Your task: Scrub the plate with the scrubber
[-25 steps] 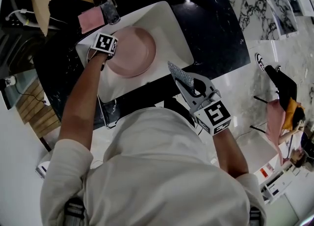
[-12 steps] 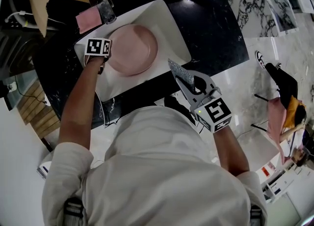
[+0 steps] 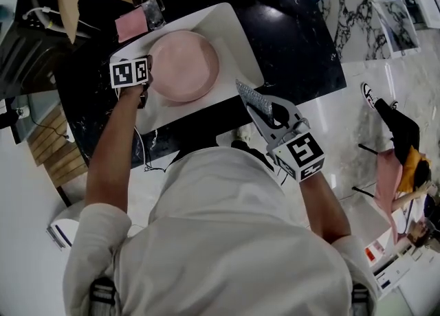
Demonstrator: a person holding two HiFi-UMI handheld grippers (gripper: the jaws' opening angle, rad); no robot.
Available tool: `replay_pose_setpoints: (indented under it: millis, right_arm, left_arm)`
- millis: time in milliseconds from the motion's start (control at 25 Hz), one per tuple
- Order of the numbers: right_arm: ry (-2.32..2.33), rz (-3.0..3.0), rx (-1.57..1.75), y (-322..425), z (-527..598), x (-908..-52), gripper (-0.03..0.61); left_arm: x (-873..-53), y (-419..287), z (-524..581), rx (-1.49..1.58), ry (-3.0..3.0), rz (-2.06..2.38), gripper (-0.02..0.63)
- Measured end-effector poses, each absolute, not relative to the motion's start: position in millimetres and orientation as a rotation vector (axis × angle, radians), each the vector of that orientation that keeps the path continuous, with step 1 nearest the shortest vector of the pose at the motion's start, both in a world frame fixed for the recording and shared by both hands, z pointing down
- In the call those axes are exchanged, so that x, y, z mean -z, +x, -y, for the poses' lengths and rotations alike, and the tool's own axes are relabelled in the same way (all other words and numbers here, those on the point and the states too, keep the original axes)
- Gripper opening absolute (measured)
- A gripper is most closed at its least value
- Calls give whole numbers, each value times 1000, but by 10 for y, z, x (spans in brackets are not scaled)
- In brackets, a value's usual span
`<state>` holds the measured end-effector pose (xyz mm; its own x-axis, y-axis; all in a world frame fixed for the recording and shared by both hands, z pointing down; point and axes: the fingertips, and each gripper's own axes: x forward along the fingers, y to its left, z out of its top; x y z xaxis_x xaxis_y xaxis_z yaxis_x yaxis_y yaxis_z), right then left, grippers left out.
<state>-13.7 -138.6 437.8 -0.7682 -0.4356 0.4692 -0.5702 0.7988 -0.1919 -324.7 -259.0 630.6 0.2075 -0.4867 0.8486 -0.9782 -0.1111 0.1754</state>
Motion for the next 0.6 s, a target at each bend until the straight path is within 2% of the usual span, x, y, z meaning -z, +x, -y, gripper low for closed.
replay_pose_setpoints:
  millis: [600]
  right_arm:
    - [662,2689,-375,222,1209,-4163,77]
  left_arm:
    - [-5265,-3153,2179,-897,1857,1653,11]
